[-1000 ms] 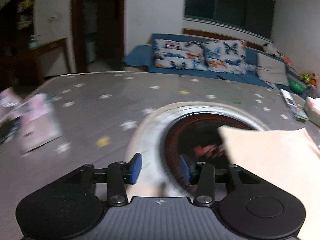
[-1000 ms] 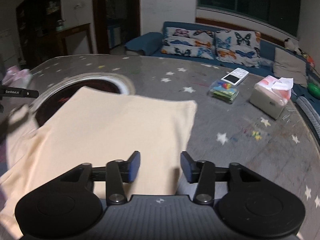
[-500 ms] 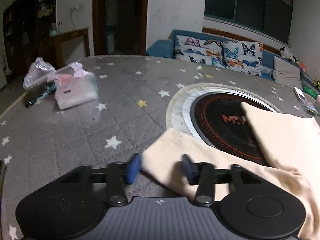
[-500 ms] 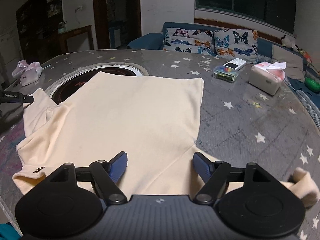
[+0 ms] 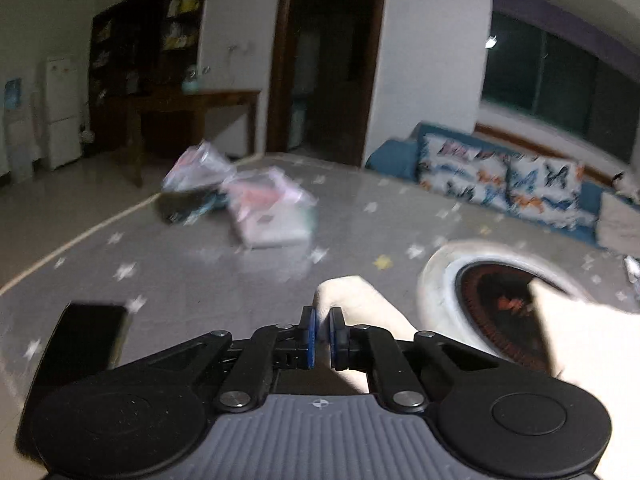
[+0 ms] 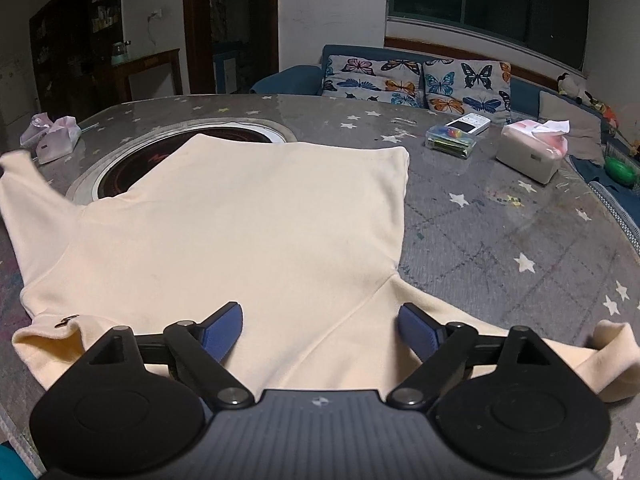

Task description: Fold clothes

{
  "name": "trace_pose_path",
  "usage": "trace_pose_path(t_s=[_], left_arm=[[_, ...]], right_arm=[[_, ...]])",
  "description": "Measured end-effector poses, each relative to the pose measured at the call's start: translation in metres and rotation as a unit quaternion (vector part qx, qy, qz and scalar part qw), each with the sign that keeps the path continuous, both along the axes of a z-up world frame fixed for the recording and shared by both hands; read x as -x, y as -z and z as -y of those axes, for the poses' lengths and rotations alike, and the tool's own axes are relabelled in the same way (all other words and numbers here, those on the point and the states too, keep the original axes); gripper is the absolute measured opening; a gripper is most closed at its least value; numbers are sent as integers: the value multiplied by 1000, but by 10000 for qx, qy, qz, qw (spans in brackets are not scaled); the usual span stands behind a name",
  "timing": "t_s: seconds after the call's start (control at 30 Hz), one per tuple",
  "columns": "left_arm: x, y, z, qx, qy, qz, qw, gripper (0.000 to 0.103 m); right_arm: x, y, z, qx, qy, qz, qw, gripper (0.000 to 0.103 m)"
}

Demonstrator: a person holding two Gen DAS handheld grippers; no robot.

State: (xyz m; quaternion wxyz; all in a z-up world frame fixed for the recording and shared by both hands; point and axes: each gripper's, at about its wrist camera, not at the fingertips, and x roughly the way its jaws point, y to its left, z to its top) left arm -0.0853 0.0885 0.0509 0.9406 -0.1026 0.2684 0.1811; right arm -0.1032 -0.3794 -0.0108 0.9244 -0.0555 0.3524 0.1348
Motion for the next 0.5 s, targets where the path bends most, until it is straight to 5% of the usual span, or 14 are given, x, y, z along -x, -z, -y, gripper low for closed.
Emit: trace_pose_path(t_s=[0.17, 0.5], left_arm=[[-6, 30, -3, 124, -72, -609, 9980, 8], [-3, 7, 4, -66, -54, -333, 9994, 15]], right_arm=[[0, 0, 0, 39, -34, -1, 10000, 89], [17, -28, -26, 56, -747, 215, 9970, 89]])
